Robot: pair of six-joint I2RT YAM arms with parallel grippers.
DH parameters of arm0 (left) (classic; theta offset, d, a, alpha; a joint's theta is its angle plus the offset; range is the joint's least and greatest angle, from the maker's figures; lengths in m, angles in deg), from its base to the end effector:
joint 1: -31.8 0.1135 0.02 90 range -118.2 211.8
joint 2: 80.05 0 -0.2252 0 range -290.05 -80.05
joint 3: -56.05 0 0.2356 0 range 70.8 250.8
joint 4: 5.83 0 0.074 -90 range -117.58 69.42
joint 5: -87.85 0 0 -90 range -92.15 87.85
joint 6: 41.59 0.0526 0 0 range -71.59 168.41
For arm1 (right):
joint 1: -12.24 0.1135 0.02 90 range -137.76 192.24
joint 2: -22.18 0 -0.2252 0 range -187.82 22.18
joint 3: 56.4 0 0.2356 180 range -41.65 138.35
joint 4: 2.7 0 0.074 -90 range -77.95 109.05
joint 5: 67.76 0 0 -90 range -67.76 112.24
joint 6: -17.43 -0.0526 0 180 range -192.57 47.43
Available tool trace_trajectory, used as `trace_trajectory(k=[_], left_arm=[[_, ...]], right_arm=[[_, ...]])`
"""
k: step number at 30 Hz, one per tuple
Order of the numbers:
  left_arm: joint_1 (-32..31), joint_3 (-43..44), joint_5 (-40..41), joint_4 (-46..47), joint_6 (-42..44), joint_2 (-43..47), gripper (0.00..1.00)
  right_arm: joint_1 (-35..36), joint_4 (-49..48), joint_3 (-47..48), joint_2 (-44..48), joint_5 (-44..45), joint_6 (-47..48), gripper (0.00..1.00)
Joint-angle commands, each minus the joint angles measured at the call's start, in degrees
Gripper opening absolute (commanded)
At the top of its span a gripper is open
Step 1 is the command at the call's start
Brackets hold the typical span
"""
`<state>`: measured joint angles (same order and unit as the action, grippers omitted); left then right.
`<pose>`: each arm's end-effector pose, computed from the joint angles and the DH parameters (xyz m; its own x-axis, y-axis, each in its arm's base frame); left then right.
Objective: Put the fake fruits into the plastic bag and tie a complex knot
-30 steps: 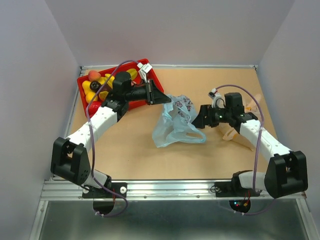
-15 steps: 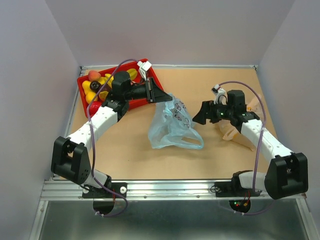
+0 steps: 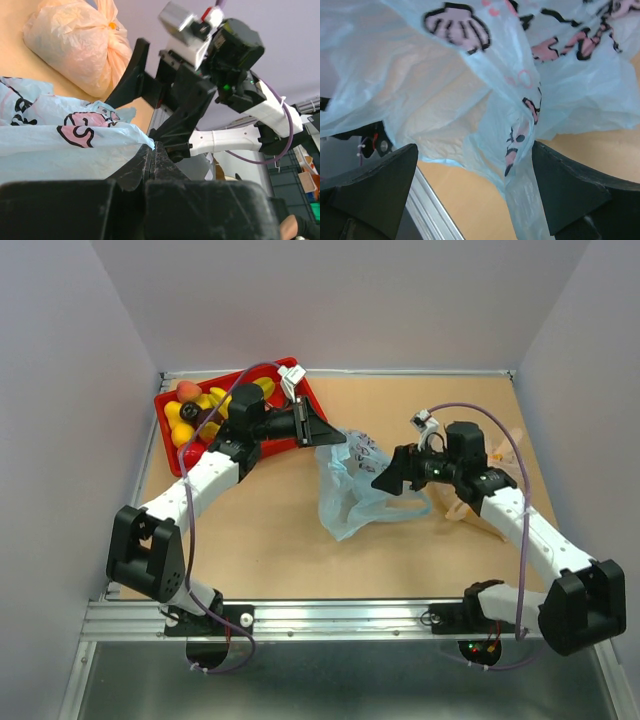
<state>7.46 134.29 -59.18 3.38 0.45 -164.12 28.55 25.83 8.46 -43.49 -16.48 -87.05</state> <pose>0.2857 -0.1777 0.3196 -0.6973 -0.1282 -0.7052 0.7011 0.0828 -0.7083 0.2433 0.1055 0.2590 -0.6410 0.0157 -0.7674 -0.6013 0.6112 0.5147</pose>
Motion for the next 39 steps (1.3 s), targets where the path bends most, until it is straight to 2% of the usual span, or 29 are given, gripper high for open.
trace_trajectory(k=[1, 5, 6, 7, 10, 11, 12, 13, 15, 16, 17, 18, 19, 21, 22, 23, 26, 29, 32, 35, 38, 39], left_arm=[[-0.4, 2.8, -1.6, 4.3, -1.8, -0.1, 0.0], [-0.4, 2.6, -2.4, 5.2, -2.5, 0.1, 0.0], [-0.4, 2.4, -2.5, 5.3, -2.6, 0.1, 0.0], [-0.3, 2.6, -2.6, 5.4, -2.6, 0.0, 0.0], [0.3, 3.6, -2.6, 6.1, -2.5, 0.1, 0.0], [0.4, 4.8, -2.7, 6.2, -2.3, -0.3, 0.0], [1.1, 5.5, -3.5, 6.1, -1.6, -0.7, 0.0], [1.8, 6.2, -4.2, 6.2, -1.0, -1.0, 0.0], [4.5, 7.6, -6.8, 3.2, 2.2, -1.2, 0.0], [8.4, 8.1, -8.2, 1.3, 7.7, -1.4, 0.0], [11.0, 10.4, -9.7, -7.4, 13.0, -2.4, 0.0], [15.7, 12.2, -9.9, -13.5, 25.7, -3.2, 0.0], [18.0, 14.2, -9.5, -20.0, 34.3, -4.1, 0.0], [20.3, 19.4, -4.3, -35.9, 46.2, -6.7, 0.0], [20.8, 20.4, -2.4, -39.1, 54.7, -7.5, 0.0], [20.7, 21.0, -0.4, -41.0, 56.6, -8.5, 0.0], [18.6, 19.8, 3.7, -39.6, 60.7, -8.7, 0.0], [15.0, 19.9, 7.9, -38.0, 64.0, -9.3, 0.0], [9.8, 20.5, 11.9, -33.2, 63.8, -11.1, 0.02], [6.5, 23.6, 16.2, -30.0, 62.9, -15.0, 0.12], [6.5, 29.8, 18.6, -30.9, 62.4, -19.6, 0.29], [6.6, 33.2, 21.2, -32.5, 62.6, -20.2, 0.4]], right_arm=[[0.6, -3.8, -3.6, -3.4, 7.7, 1.9, 1.0], [0.8, -5.5, -3.1, -6.2, 12.5, 3.4, 0.98], [1.0, -5.4, -2.7, -7.3, 12.2, 3.9, 0.94], [1.1, -5.3, -2.5, -7.8, 11.9, 4.0, 0.86], [2.0, -3.2, -4.0, -9.6, 10.4, 5.5, 0.77], [2.1, -2.9, -6.1, -10.1, 8.2, 6.0, 0.53], [2.1, -2.8, -6.8, -10.6, 7.1, 6.5, 0.36], [1.9, -0.4, -6.6, -11.0, 5.9, 7.1, 0.02], [1.0, 4.9, -4.6, -9.2, 3.1, 8.9, 0.0], [0.0, 9.6, -2.2, -7.5, 1.3, 10.1, 0.0], [-2.8, 11.9, -1.0, -2.6, -2.2, 10.4, 0.0], [-3.7, 16.8, 2.2, -0.3, -2.9, 11.7, 0.0], [-4.1, 19.1, 3.7, 2.3, -2.8, 12.0, 0.0], [-4.5, 22.8, 5.9, 7.6, -5.6, 12.1, 0.0], [-4.3, 23.7, 7.6, 9.5, -5.9, 9.7, 0.0], [-4.3, 23.7, 8.1, 10.6, -5.7, 8.1, 0.0], [-4.3, 23.8, 8.4, 10.8, -12.2, 4.7, 0.0], [-4.3, 23.7, 8.2, 10.4, -11.2, 4.8, 0.0], [-4.3, 22.6, 7.1, 9.3, -10.3, 2.3, 0.0], [-4.3, 17.6, 4.3, 7.8, -7.0, -3.7, 0.0], [-4.3, 12.1, 2.6, 6.2, -0.9, -9.7, 0.0], [-4.3, 9.2, 1.9, 5.8, 0.0, -12.9, 0.0]])
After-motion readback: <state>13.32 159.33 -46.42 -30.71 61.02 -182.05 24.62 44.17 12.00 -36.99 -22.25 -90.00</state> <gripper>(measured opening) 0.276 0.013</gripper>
